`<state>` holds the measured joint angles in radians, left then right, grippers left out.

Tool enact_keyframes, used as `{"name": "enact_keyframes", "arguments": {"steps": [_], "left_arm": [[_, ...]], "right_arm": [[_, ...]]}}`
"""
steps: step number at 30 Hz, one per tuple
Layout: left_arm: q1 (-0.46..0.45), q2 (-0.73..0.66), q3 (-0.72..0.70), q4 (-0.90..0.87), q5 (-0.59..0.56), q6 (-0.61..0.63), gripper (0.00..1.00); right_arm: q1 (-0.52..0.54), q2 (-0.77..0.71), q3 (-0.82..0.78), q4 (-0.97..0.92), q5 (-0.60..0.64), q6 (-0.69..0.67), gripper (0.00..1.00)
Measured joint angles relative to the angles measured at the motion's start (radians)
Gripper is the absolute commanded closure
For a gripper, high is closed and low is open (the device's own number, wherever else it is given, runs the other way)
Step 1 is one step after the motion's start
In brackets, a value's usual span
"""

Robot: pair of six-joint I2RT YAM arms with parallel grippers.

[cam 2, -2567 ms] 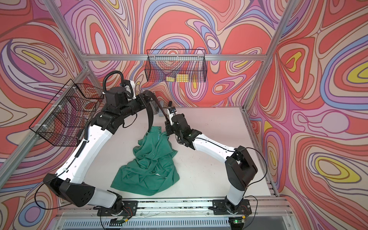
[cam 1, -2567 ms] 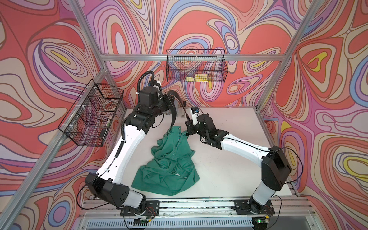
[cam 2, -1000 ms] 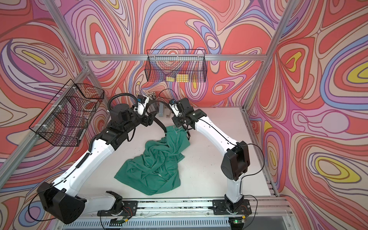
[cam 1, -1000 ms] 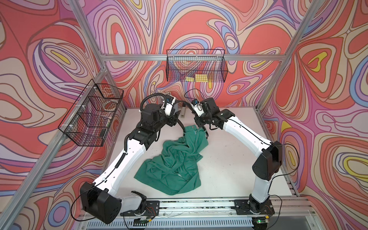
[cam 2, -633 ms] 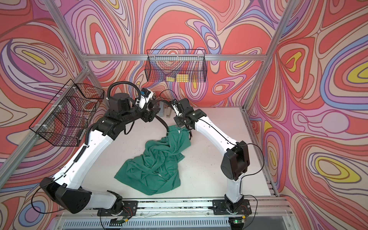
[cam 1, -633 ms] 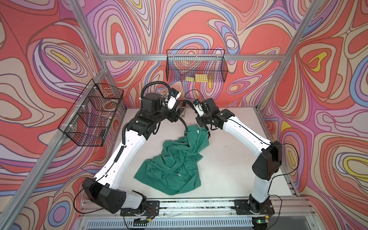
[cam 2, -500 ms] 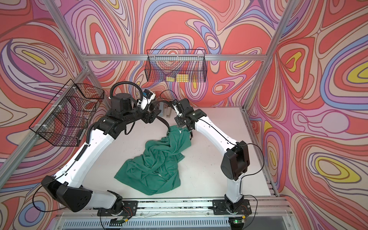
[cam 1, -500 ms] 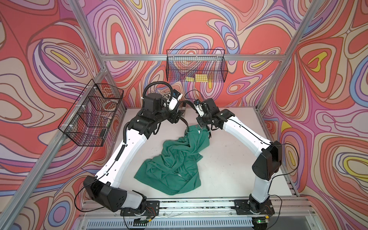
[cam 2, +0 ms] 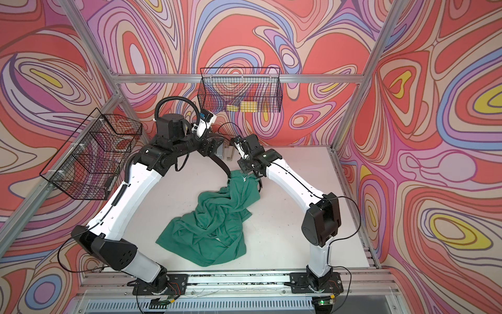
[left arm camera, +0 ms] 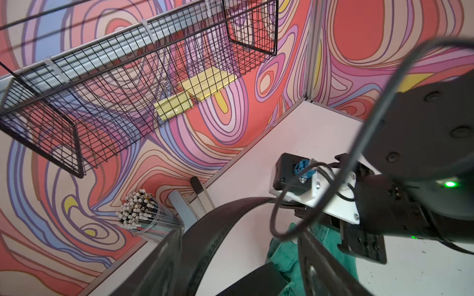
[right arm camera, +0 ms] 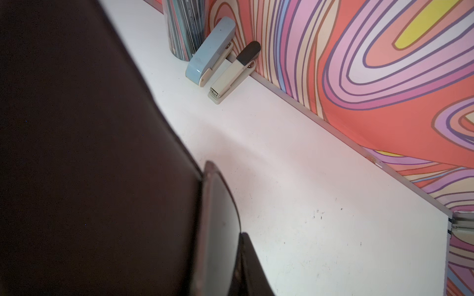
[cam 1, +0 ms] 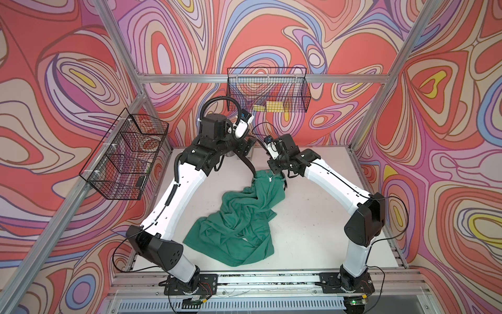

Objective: Remove the belt from the trousers

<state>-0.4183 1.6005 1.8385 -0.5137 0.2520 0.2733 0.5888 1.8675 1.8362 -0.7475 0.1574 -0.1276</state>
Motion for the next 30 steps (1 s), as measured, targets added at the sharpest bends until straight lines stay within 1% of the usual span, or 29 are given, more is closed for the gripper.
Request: {"name": "enact_keyframes", "arguments": {"steps": [3, 5, 7, 9, 11, 16, 19, 21, 23, 26, 30], "left_arm": [[0.0, 0.029, -0.012, 0.002, 0.01, 0.018, 0.26], [0.002, 0.032, -0.05, 0.015, 0.021, 0.037, 0.26], [0.001, 0.029, -0.091, 0.032, 0.041, 0.049, 0.3], [0.0, 0.03, -0.118, 0.038, 0.057, 0.056, 0.36], [0.0, 0.032, -0.129, 0.035, 0.066, 0.063, 0.39], [0.0, 0.028, -0.14, 0.039, 0.071, 0.068, 0.38], [0.0, 0.019, -0.173, 0.04, 0.071, 0.08, 0.32], [0.0, 0.012, -0.2, 0.043, 0.063, 0.092, 0.33], [-0.003, 0.008, -0.218, 0.043, 0.04, 0.098, 0.43], [-0.006, 0.007, -0.223, 0.047, -0.014, 0.098, 0.63], [-0.021, -0.016, -0.236, 0.081, -0.059, 0.096, 0.96]], "right_arm": [[-0.001, -0.012, -0.003, -0.001, -0.029, -0.006, 1.0], [-0.006, -0.024, -0.01, -0.001, -0.06, -0.008, 1.0], [-0.017, -0.034, -0.013, -0.002, -0.096, -0.01, 1.0], [-0.027, -0.04, -0.013, 0.0, -0.129, -0.01, 1.0], [-0.038, -0.042, -0.013, 0.0, -0.16, -0.01, 1.0], [-0.048, -0.042, -0.008, -0.002, -0.223, -0.006, 1.0], [-0.053, -0.042, -0.002, -0.001, -0.254, 0.001, 1.0], [-0.058, -0.042, 0.0, -0.001, -0.272, 0.003, 1.0], [-0.06, -0.042, 0.0, -0.001, -0.294, 0.006, 1.0], [-0.063, -0.042, 0.0, -0.001, -0.328, 0.008, 1.0], [-0.071, -0.042, 0.0, 0.01, -0.387, 0.017, 1.0]]}}
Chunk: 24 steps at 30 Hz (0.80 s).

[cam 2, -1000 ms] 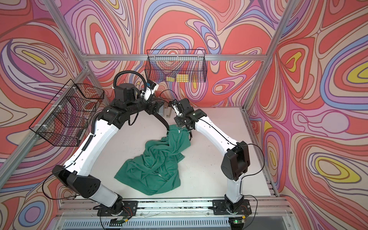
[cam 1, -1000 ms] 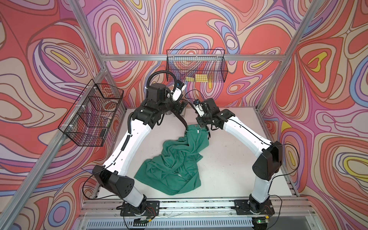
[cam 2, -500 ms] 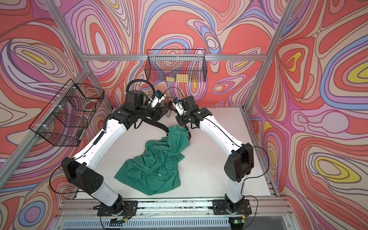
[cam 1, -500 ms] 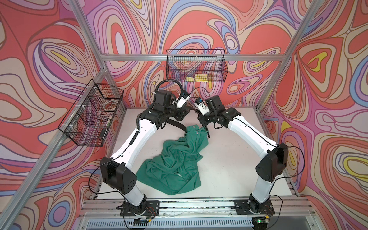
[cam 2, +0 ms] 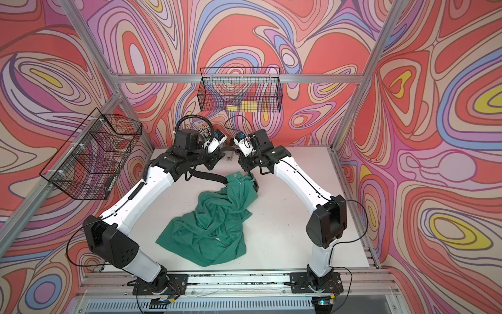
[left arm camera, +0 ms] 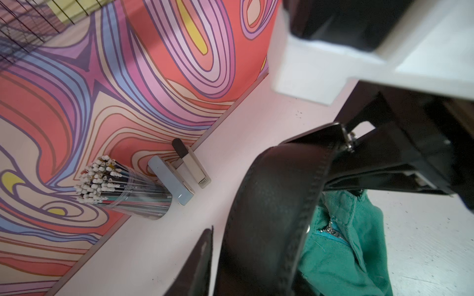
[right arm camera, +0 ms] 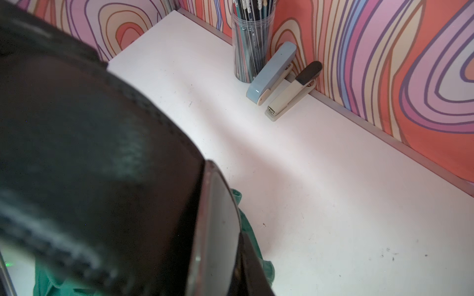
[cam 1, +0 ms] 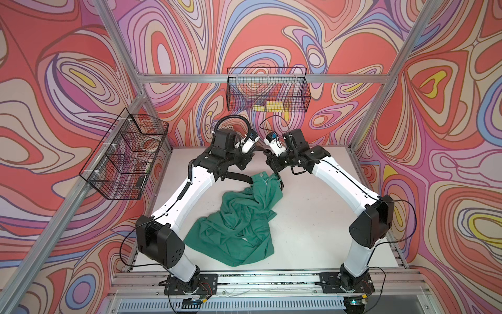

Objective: Remove the belt from the trousers

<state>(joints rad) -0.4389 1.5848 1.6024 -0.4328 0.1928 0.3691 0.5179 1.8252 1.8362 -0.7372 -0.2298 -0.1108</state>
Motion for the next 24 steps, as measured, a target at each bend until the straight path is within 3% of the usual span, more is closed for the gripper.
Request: {"name": "enact_keyframes", "arguments": {"steps": [2, 5, 8, 16, 24], "left_arm": [[-0.008, -0.022, -0.013, 0.015, -0.027, -0.001, 1.0], [-0.008, -0.048, -0.027, 0.023, -0.045, -0.012, 1.0], [-0.001, -0.06, -0.026, 0.022, -0.065, -0.051, 1.0], [0.005, -0.06, -0.006, -0.017, -0.087, -0.214, 1.0], [0.0, -0.032, 0.106, -0.111, -0.102, -0.333, 1.0]], "right_arm": [[-0.002, 0.0, 0.0, 0.013, -0.031, 0.002, 0.97], [0.002, -0.007, -0.003, 0.043, -0.061, 0.022, 0.69], [-0.003, -0.053, -0.052, 0.088, -0.077, 0.05, 0.56], [-0.013, -0.268, -0.241, 0.286, -0.105, 0.159, 0.49], [-0.001, -0.238, -0.184, 0.356, -0.062, 0.217, 0.46]]}}
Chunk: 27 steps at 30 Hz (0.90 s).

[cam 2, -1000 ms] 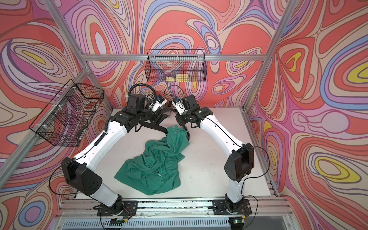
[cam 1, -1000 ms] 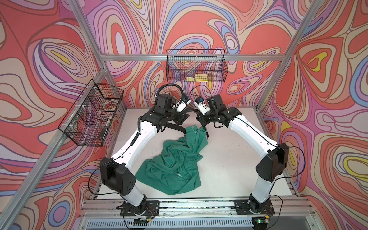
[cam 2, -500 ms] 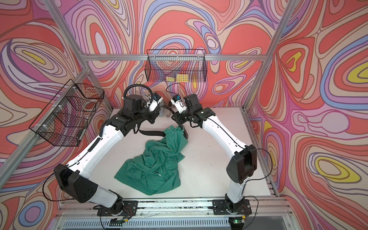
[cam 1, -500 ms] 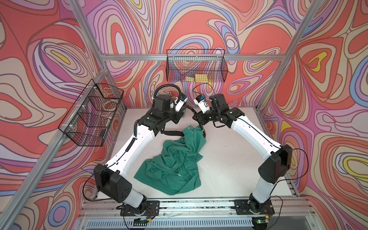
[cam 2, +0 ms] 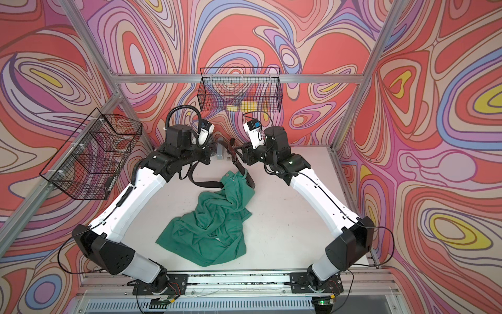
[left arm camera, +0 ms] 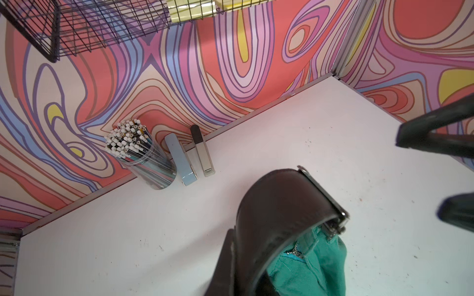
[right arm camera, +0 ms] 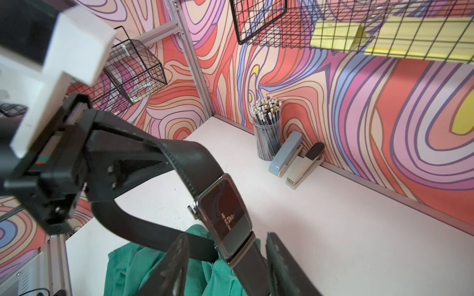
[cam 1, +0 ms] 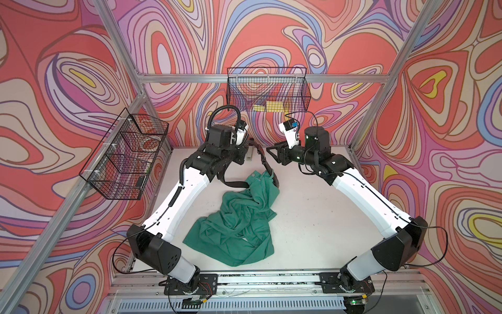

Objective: Remove the belt from the trousers

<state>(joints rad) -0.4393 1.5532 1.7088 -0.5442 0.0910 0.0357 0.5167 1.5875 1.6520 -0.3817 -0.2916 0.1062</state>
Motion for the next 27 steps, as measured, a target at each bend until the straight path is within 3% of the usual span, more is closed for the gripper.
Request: {"name": "enact_keyframes", "arguments": {"steps": [8, 19, 23, 27], "left_arm": [[-0.001, 0.02, 0.018, -0.027, 0.002, -0.06, 1.0], [-0.002, 0.043, 0.067, -0.06, 0.002, -0.092, 1.0], [-0.002, 0.047, 0.067, -0.064, 0.005, -0.093, 1.0], [-0.002, 0.047, 0.067, -0.067, 0.005, -0.097, 1.0]], "right_arm": [[0.072, 0.12, 0.138, -0.056, 0.085, -0.017, 0.45], [0.097, 0.146, 0.171, -0.091, 0.154, -0.043, 0.46], [0.105, 0.162, 0.189, -0.105, 0.166, -0.053, 0.57], [0.105, 0.188, 0.217, -0.109, 0.174, -0.063, 0.8]]}}
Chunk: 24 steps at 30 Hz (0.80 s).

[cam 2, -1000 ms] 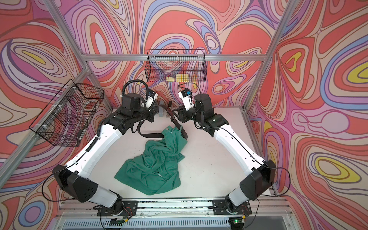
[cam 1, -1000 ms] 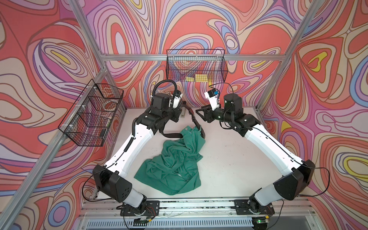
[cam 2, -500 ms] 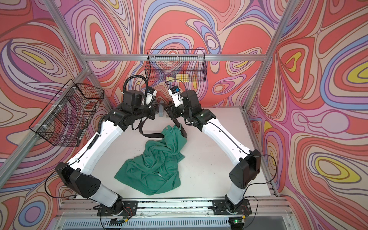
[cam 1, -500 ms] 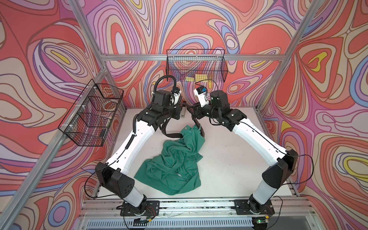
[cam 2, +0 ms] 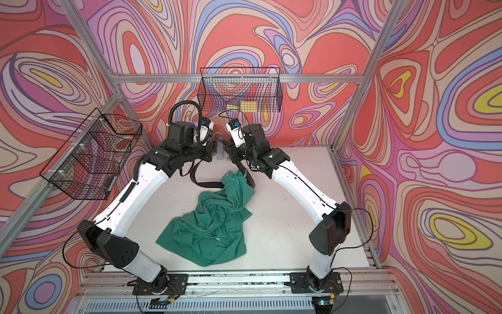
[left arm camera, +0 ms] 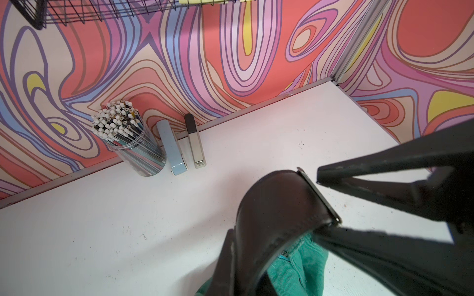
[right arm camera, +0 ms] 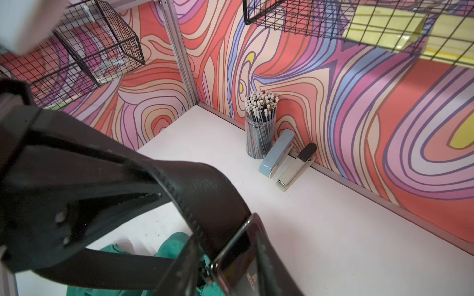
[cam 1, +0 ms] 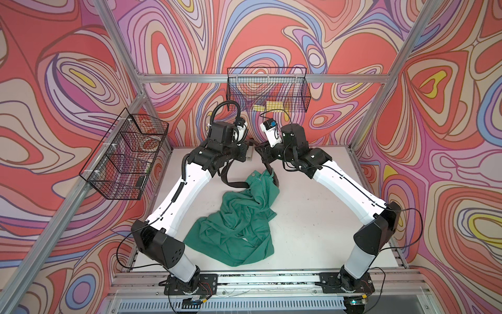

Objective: Remove the belt from the trousers

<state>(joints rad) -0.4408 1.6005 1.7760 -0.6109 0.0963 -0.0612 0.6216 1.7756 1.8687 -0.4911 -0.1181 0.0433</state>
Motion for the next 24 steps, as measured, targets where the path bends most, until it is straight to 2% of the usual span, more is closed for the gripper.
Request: {"name": "enact_keyframes", "arguments": {"steps": [6, 12, 13, 15, 17, 24], "left_arm": [[0.001, 0.004, 0.0, -0.025, -0.004, -0.005, 1.0], [0.001, 0.006, 0.001, -0.027, -0.004, -0.015, 1.0], [0.001, 0.006, 0.002, -0.028, -0.004, -0.017, 1.0], [0.001, 0.006, 0.005, -0.032, -0.004, -0.02, 1.0], [0.002, 0.006, 0.01, -0.037, -0.003, -0.022, 1.0], [0.0, 0.006, 0.018, -0.045, 0.0, -0.024, 1.0]], "right_arm": [[0.002, 0.014, 0.014, 0.002, 0.004, -0.005, 0.83], [0.005, 0.014, 0.014, -0.002, -0.001, -0.013, 0.91], [0.006, 0.014, 0.014, -0.002, -0.001, -0.016, 0.9], [0.006, 0.014, 0.013, -0.003, -0.001, -0.019, 0.78], [0.006, 0.014, 0.013, -0.008, -0.001, -0.019, 0.7], [0.006, 0.014, 0.012, -0.015, -0.002, -0.016, 0.69]]}}
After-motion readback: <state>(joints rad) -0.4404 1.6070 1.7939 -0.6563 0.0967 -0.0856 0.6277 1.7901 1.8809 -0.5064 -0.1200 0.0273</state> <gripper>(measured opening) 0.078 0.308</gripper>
